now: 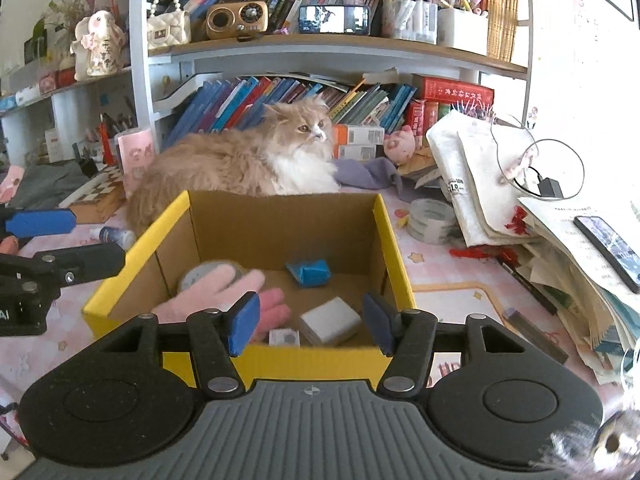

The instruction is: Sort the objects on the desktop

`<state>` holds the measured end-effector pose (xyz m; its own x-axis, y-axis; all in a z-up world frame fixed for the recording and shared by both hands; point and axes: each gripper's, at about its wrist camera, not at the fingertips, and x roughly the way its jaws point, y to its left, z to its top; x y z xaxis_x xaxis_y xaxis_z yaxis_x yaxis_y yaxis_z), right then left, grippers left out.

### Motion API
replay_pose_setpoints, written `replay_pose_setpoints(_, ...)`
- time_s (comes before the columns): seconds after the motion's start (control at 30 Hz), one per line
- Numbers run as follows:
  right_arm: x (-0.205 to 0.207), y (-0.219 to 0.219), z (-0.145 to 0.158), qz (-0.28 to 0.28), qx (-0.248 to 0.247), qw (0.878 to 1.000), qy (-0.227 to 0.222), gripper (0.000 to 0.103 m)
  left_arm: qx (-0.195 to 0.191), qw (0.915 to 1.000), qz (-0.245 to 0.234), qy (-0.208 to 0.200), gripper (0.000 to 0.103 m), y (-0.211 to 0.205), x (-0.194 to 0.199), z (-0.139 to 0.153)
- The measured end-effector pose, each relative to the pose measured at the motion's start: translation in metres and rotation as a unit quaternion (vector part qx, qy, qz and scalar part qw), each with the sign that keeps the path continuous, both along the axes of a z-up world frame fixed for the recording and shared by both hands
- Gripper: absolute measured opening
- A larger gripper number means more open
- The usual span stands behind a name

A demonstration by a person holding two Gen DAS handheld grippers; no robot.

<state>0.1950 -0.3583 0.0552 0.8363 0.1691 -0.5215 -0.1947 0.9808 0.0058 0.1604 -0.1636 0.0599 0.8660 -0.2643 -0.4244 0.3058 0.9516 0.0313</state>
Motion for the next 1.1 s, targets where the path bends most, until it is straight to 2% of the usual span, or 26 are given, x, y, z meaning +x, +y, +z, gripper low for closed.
replay_pose_setpoints(0.33,-0.018,0.006,-0.019,-0.001,0.008,0.999,0.033,0.056,0.018,0.9994,0.0,0.03,0.082,0.005,-0.013,-0.016)
replay_pose_setpoints(0.67,-0.032,0.023,-0.039,0.028,0.006,0.997,0.078,0.056,0.034,0.9984,-0.005,0.046,0.083,0.004,-0.029,-0.028)
replay_pose_setpoints(0.87,-0.037,0.031,-0.041,0.051,-0.008,0.995,0.084,0.06,0.026,0.9982,-0.006,0.054,0.084,0.007,-0.031,-0.03)
replay_pose_setpoints(1.1,-0.044,0.036,-0.044,0.051,-0.005,0.994,0.098,0.061,0.03,0.9973,-0.016,0.064,0.084,0.01,-0.037,-0.033)
